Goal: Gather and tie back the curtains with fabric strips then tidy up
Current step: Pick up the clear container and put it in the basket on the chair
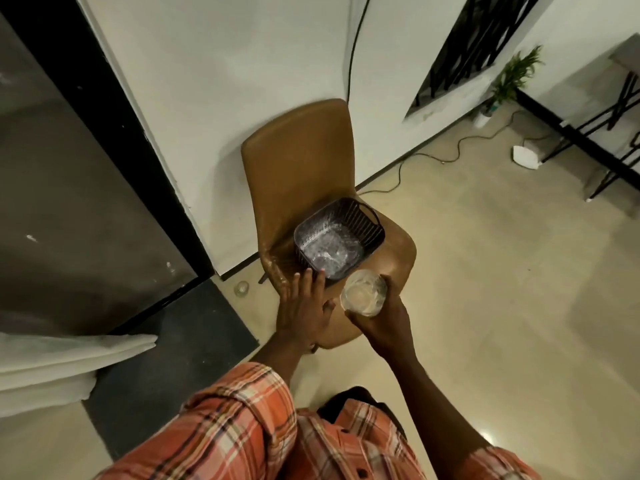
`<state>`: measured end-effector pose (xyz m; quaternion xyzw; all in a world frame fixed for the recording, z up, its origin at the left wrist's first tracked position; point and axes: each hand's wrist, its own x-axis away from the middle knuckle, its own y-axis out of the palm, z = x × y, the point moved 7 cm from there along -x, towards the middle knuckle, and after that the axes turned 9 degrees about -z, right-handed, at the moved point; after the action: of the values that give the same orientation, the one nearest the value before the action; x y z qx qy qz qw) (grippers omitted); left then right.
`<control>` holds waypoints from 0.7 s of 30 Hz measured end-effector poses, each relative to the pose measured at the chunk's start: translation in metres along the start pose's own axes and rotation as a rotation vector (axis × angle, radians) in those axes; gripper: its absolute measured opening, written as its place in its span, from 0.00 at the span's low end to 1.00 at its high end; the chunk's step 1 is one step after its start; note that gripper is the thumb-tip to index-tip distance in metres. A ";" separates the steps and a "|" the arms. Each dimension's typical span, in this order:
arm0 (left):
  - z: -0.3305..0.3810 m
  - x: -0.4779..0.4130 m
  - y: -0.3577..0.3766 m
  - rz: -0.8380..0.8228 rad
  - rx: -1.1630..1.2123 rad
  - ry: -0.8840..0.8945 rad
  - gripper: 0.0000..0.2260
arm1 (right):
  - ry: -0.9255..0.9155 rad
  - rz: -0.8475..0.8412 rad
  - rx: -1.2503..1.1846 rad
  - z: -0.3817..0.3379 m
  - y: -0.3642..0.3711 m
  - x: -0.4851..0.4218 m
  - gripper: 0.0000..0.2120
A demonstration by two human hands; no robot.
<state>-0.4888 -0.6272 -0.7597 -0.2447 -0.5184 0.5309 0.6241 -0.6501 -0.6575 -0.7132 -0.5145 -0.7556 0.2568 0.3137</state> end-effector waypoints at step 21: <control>-0.041 -0.104 0.052 0.026 0.186 -0.553 0.31 | -0.283 -0.493 0.116 0.049 0.078 -0.228 0.44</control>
<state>-0.4628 -0.6959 -0.8584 -0.0389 -0.6147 0.6306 0.4722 -0.5762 -0.8486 -0.8494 -0.2556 -0.8782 0.2848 0.2870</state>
